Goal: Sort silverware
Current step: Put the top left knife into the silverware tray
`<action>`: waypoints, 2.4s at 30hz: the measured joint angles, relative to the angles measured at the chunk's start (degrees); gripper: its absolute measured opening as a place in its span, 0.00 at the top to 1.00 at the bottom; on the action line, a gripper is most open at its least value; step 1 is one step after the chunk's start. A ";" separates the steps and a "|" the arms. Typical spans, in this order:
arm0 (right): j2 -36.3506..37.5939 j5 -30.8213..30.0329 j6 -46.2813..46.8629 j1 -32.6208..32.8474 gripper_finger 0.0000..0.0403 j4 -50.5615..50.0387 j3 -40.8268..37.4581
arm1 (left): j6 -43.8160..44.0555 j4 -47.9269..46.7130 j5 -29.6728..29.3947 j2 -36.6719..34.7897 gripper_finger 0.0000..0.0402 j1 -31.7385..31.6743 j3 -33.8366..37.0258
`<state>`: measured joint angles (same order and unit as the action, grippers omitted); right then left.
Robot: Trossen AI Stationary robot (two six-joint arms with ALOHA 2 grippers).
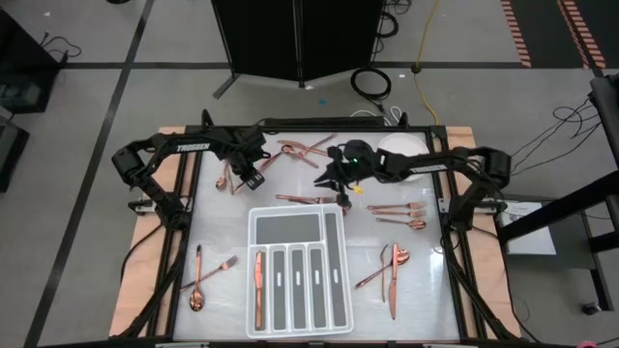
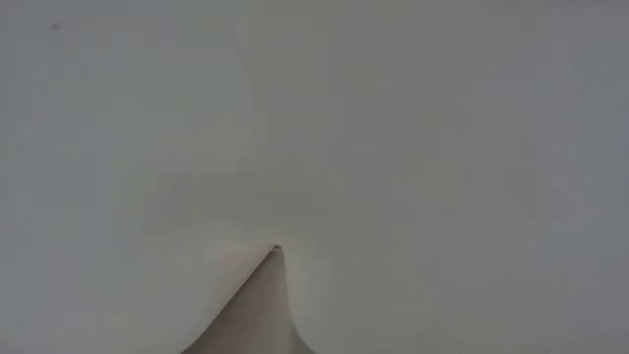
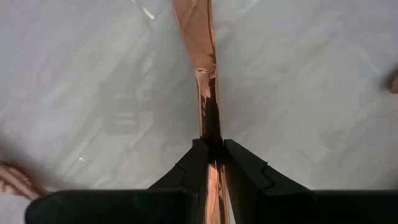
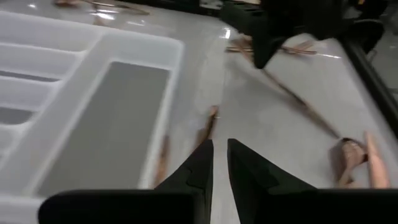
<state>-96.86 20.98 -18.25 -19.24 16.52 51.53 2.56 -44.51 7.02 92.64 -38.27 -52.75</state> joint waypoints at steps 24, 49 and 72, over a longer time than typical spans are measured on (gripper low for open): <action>-30.52 -12.24 -14.39 5.42 0.83 -0.18 31.43 | -3.45 2.24 18.37 -0.02 0.88 -2.29 0.00; -34.78 -16.81 -19.96 4.52 0.61 -18.44 41.93 | -4.51 2.17 20.92 -0.02 0.88 -2.27 -0.02; -28.13 -4.92 -14.88 1.90 0.61 -32.49 40.67 | 3.15 10.14 3.83 -0.04 0.64 5.65 -0.02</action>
<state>-124.99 16.06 -33.13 -17.35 -15.97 92.20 5.70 -34.37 10.86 92.60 -32.62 -52.77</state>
